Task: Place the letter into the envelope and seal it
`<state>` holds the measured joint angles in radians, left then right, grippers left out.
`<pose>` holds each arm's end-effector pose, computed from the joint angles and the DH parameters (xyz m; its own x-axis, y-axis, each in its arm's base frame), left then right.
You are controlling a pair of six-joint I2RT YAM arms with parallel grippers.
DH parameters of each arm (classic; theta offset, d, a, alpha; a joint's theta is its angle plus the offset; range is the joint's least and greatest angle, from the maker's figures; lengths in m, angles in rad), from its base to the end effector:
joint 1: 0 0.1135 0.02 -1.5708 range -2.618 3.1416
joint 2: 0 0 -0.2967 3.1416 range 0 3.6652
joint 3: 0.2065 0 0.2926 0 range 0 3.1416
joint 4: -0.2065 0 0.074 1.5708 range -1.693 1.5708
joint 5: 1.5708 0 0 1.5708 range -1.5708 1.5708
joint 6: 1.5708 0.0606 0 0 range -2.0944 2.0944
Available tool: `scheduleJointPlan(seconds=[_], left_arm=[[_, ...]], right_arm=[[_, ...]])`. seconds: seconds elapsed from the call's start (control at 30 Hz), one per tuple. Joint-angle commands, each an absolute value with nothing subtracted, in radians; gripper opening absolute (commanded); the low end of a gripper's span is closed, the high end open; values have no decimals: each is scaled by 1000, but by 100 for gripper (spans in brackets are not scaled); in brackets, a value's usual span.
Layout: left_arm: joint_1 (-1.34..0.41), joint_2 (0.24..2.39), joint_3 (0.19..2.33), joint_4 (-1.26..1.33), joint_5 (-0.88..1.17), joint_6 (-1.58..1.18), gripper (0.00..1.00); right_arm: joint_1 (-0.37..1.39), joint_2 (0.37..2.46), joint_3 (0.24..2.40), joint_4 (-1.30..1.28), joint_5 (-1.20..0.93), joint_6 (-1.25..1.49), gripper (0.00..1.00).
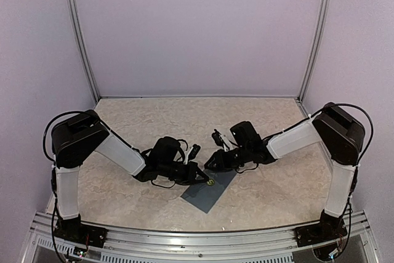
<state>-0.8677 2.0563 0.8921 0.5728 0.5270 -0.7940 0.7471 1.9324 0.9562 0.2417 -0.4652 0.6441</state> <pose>0.2559 -0.3491 0.0661 -0.9154 0.1267 -0.3820 0.3944 0.4718 -0.7886 0.2972 0.3123 0.1015 -0.9045 -0.1063 -0.4129 -0.3857 0.6169 0.6861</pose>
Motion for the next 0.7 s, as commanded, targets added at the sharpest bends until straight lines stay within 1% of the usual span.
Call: scheduleJointPlan(seconds=[0.0,0.1,0.2,0.37,0.67], left_arm=[[-876,2077,899,510,489,-753,0],[-877,2076,898,511,486,-755,0],[-879,2075,899,513,487,-755,0],[-880,2077,899,515,484,-758,0],[-883,2077,893,517,482,-759,0]], right_arm=[[740,1810,892,199,-459,634,26],[741,1737,823,204,-458,654,11],[754,1708,769,220,-487,671,0],[782,1717,731,265,-529,695,0],[806,1787,770,314,-569,707,0]])
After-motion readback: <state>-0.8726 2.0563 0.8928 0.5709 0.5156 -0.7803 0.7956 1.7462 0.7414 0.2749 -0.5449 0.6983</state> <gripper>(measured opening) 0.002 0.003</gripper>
